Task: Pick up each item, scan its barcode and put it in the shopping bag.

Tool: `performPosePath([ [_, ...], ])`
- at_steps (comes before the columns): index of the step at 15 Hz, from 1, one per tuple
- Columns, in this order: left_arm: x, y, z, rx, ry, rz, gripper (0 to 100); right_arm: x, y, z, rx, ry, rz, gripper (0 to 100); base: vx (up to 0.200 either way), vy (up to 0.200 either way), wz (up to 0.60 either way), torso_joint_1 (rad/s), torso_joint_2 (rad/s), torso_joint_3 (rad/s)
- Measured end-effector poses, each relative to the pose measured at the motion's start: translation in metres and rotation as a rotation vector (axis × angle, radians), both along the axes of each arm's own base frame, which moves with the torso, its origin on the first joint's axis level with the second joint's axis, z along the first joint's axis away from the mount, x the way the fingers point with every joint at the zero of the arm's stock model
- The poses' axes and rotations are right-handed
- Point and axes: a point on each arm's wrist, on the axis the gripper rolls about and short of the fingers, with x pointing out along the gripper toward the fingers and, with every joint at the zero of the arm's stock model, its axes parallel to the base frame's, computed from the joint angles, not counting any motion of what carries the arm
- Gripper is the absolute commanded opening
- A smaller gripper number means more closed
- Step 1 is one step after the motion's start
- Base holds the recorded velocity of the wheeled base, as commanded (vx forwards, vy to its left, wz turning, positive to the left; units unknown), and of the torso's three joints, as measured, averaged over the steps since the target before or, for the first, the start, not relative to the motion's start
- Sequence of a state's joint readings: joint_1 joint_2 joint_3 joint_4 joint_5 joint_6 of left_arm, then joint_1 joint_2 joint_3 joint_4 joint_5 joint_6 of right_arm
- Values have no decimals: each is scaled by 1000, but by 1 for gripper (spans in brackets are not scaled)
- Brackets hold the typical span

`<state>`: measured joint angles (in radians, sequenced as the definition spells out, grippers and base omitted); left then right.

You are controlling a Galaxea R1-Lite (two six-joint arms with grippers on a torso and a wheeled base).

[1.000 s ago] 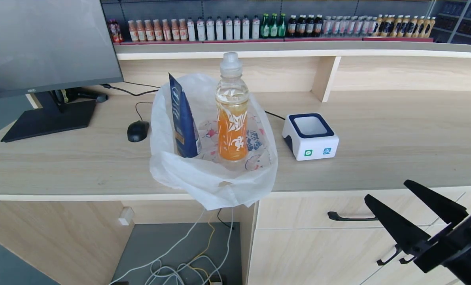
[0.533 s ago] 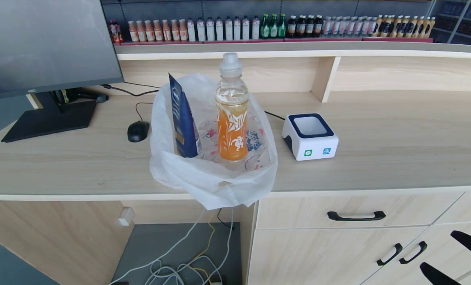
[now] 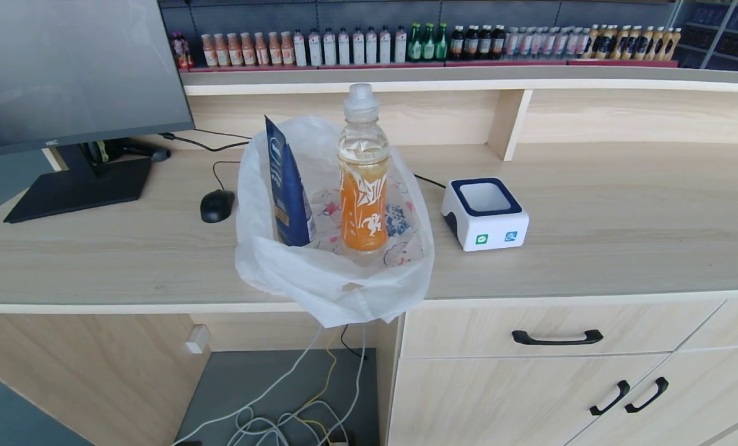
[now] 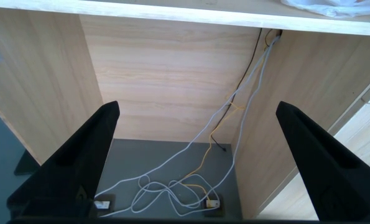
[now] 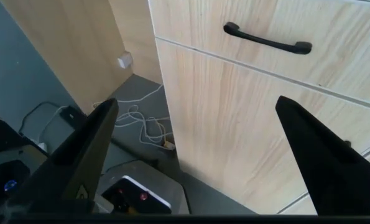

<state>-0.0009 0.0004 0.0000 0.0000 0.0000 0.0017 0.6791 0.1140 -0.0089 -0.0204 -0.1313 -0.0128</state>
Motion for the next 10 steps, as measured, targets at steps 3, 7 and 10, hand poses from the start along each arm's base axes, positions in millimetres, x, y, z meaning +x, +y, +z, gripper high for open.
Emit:
performPosePath([
  [3,0,0,0,0,0,-1,100,-1,0,0,1,0,3,100,0,0,0,0,0,0],
  [7,0,0,0,0,0,0,100,1,5,1,-30,54,-208,100,0,0,0,0,0,0],
  [10,0,0,0,-1,0,0,100,0,8,-2,-39,67,-363,100,0,0,0,0,0,0],
])
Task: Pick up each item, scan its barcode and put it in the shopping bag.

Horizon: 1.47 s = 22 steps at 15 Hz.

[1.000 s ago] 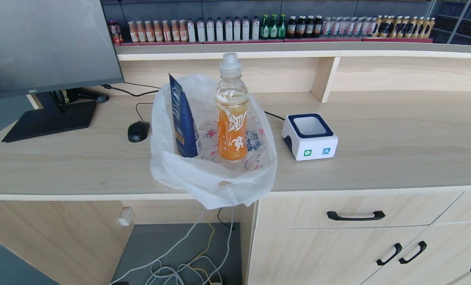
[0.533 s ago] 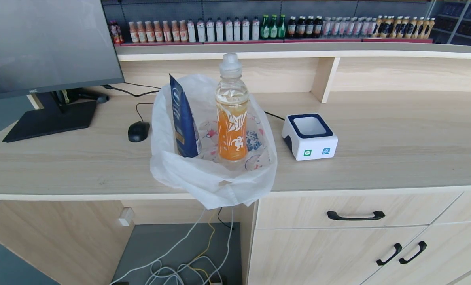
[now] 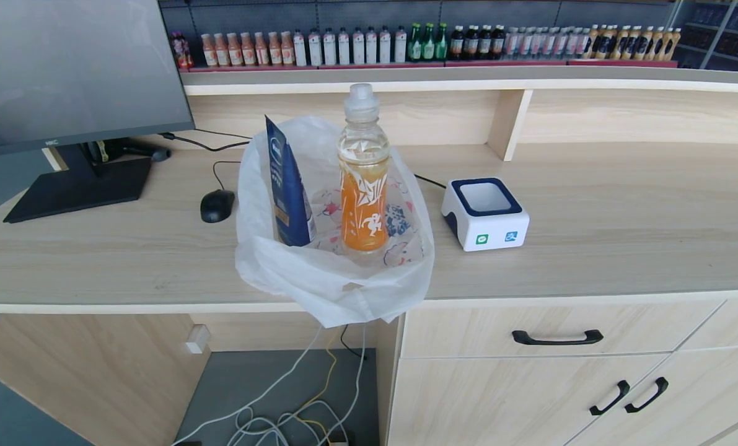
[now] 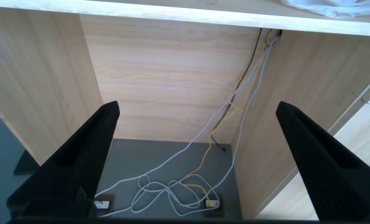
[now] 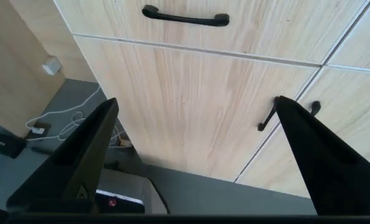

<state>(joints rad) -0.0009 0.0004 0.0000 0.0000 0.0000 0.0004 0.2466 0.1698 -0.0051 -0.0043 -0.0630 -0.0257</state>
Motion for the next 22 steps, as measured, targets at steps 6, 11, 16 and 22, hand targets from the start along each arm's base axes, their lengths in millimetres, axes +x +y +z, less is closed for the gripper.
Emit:
performPosePath([
  [6,0,0,0,1,0,0,100,-5,1,-2,10,-61,-135,100,0,0,0,0,0,0],
  [11,0,0,0,0,0,0,100,-8,3,-3,7,-97,-249,100,0,0,0,0,0,0],
  [16,0,0,0,-2,0,0,100,-13,3,-4,17,-160,-237,100,-120,0,0,3,2,1],
  [22,0,0,0,-4,0,0,100,-14,3,-4,19,-164,-237,100,0,-67,0,2,1,1],
])
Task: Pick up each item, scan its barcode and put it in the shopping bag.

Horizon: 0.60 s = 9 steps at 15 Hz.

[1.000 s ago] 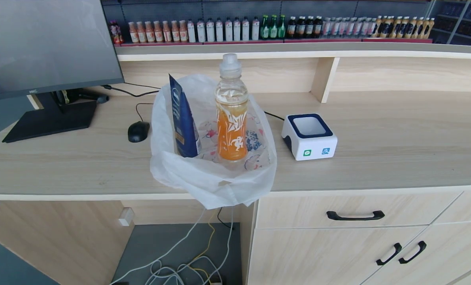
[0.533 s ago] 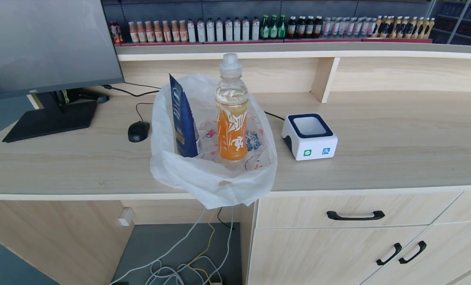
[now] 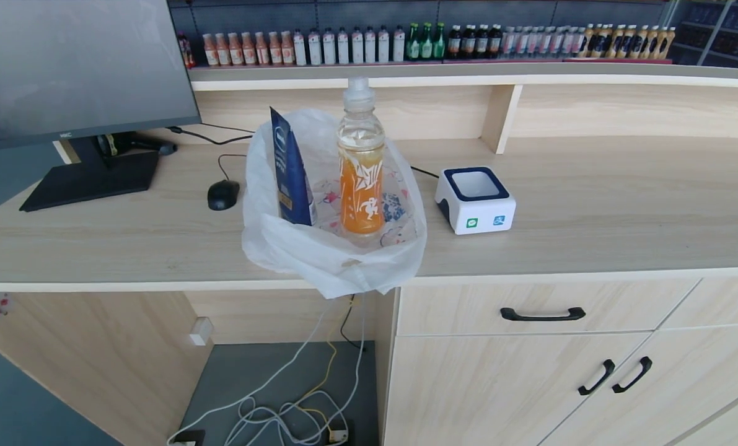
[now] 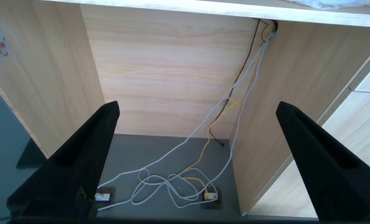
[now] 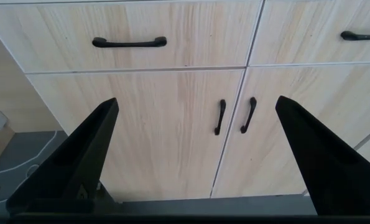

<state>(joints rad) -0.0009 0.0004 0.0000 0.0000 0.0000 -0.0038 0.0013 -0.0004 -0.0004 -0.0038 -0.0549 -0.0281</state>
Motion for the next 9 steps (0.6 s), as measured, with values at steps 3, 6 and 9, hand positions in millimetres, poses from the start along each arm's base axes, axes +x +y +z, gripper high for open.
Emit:
performPosePath([
  [3,0,0,0,0,1,-1,100,0,0,0,0,0,-1,100,0,-200,0,-1,5,4],
  [6,0,0,0,-2,0,0,100,0,0,0,-1,0,0,100,0,-200,0,2,2,2],
  [9,0,0,0,-2,0,0,100,0,0,0,0,0,0,100,0,-200,0,10,2,2],
])
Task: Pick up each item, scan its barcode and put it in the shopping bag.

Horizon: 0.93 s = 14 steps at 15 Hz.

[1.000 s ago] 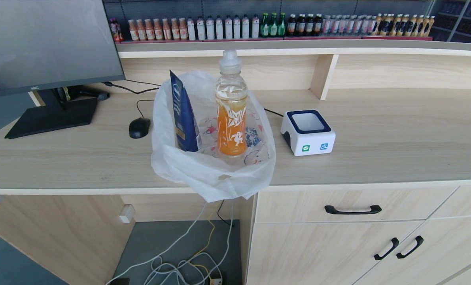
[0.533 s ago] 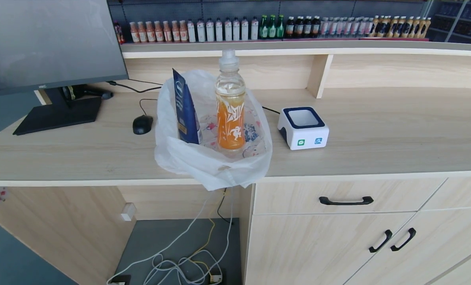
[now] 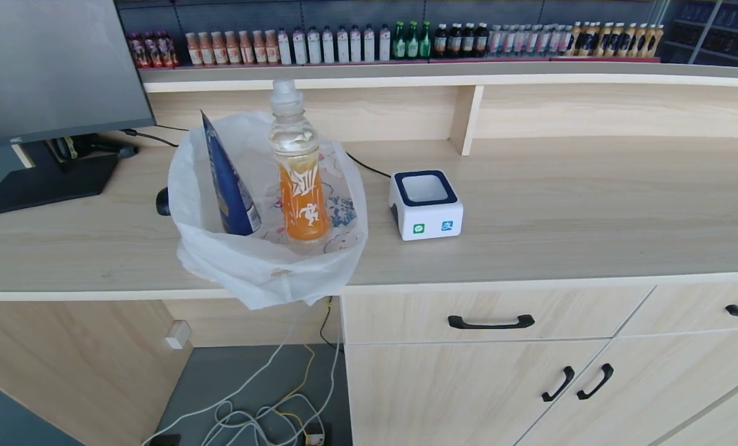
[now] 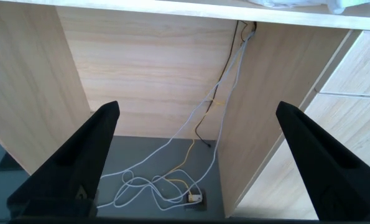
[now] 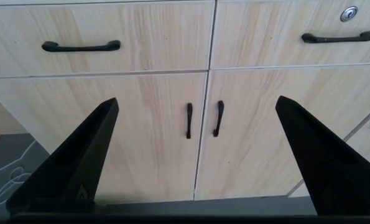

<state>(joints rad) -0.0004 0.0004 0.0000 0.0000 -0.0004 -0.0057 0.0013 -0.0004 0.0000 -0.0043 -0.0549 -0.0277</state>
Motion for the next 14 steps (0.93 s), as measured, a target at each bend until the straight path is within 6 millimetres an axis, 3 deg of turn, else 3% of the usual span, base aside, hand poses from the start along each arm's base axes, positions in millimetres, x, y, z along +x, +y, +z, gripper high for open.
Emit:
performPosePath([
  [1,0,0,0,0,0,0,100,0,0,0,-1,0,0,100,0,-200,0,7,2,2],
  [14,0,0,0,5,0,-1,100,0,0,0,33,-3,0,100,0,0,0,0,0,0],
])
